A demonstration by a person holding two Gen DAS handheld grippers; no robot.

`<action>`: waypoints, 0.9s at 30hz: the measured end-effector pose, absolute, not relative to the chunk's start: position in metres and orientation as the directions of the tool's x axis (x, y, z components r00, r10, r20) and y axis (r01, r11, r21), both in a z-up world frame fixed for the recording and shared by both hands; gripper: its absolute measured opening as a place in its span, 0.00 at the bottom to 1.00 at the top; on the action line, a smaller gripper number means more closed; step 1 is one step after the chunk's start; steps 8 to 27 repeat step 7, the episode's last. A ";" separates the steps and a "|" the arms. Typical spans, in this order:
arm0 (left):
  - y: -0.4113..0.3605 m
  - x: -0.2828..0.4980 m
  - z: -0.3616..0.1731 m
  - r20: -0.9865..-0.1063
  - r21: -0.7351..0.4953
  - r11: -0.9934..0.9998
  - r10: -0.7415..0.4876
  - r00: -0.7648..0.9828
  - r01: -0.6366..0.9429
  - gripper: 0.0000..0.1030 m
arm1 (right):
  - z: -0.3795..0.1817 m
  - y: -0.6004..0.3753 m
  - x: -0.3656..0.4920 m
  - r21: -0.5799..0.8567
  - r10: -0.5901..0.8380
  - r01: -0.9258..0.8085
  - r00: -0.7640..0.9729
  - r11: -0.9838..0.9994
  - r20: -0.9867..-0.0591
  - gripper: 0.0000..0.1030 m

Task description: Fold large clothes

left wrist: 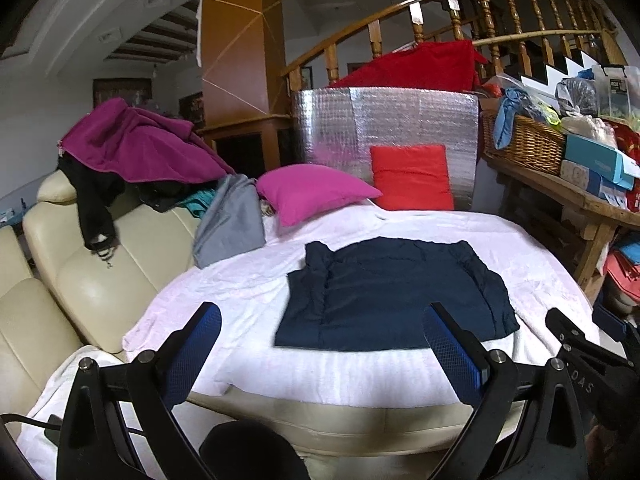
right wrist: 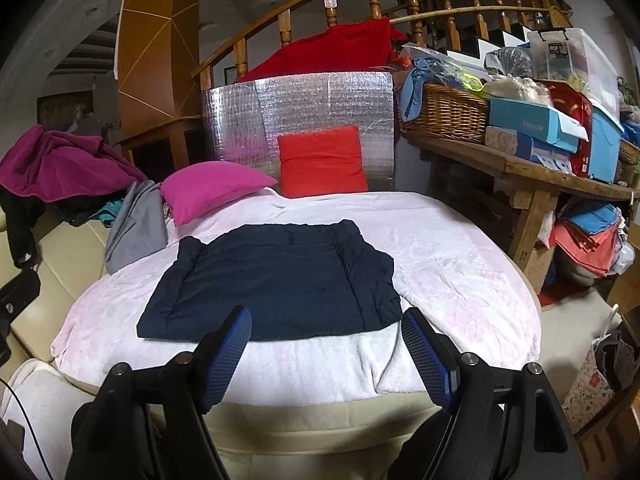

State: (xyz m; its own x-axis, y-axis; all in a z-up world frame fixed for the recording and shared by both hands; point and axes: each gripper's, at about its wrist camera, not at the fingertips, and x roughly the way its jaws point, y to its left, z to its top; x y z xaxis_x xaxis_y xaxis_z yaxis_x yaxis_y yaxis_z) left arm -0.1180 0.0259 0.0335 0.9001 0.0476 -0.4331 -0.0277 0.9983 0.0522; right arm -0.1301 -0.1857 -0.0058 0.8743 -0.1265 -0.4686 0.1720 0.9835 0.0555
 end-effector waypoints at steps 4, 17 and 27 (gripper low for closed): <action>0.025 -0.093 0.031 -0.460 0.033 0.999 0.009 0.888 0.007 0.97 | -0.006 -0.195 -0.107 0.072 -0.122 0.178 0.867 0.981 -0.484 0.78; 0.041 -0.045 0.027 -0.521 -0.029 1.000 -0.023 0.854 0.009 0.97 | -0.004 -0.213 -0.082 0.087 -0.135 0.202 0.861 0.975 -0.491 0.78; 0.041 -0.045 0.027 -0.521 -0.029 1.000 -0.023 0.854 0.009 0.97 | -0.004 -0.213 -0.082 0.087 -0.135 0.202 0.861 0.975 -0.491 0.78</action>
